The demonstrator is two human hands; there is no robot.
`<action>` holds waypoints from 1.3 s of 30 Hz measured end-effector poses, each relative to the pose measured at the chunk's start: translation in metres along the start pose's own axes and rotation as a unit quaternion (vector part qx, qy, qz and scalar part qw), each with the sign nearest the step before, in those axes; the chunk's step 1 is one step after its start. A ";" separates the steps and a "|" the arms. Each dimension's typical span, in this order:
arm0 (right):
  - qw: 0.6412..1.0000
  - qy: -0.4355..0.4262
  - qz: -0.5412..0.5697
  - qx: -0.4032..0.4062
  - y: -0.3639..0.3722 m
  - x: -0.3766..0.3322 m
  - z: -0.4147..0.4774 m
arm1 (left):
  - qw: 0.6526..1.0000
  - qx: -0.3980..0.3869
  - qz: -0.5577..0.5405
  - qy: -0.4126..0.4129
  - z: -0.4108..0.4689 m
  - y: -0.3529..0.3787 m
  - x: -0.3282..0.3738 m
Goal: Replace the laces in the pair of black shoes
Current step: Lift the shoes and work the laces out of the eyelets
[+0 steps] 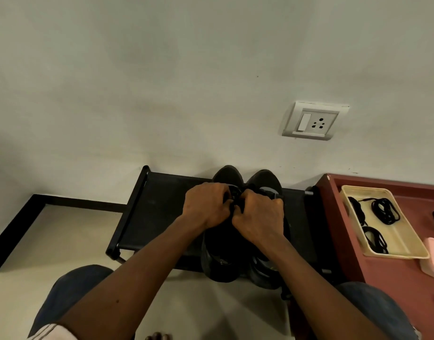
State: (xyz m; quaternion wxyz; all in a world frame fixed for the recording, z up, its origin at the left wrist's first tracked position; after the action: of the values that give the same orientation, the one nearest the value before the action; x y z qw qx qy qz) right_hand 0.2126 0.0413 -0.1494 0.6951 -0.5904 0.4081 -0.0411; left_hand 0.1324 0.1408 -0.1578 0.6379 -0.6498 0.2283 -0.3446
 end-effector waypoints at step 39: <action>1.000 0.017 -0.005 -0.004 0.008 0.010 0.005 | 0.797 0.069 -0.549 -0.239 0.007 -0.016 -0.090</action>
State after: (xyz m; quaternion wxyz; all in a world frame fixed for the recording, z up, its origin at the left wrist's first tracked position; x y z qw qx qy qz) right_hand 0.2189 0.0425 -0.1620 0.6852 -0.5945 0.4173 -0.0530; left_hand 0.0757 0.2130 -0.1563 0.4190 -0.6820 -0.3515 -0.4856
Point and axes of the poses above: each hand's wrist, its own z-axis towards the middle knuckle, its own y-axis out of the palm, x = y × z, the point moved 10 cm from there along z, towards the middle knuckle, and after that the axes turned 13 degrees about z, right-handed, at the moved point
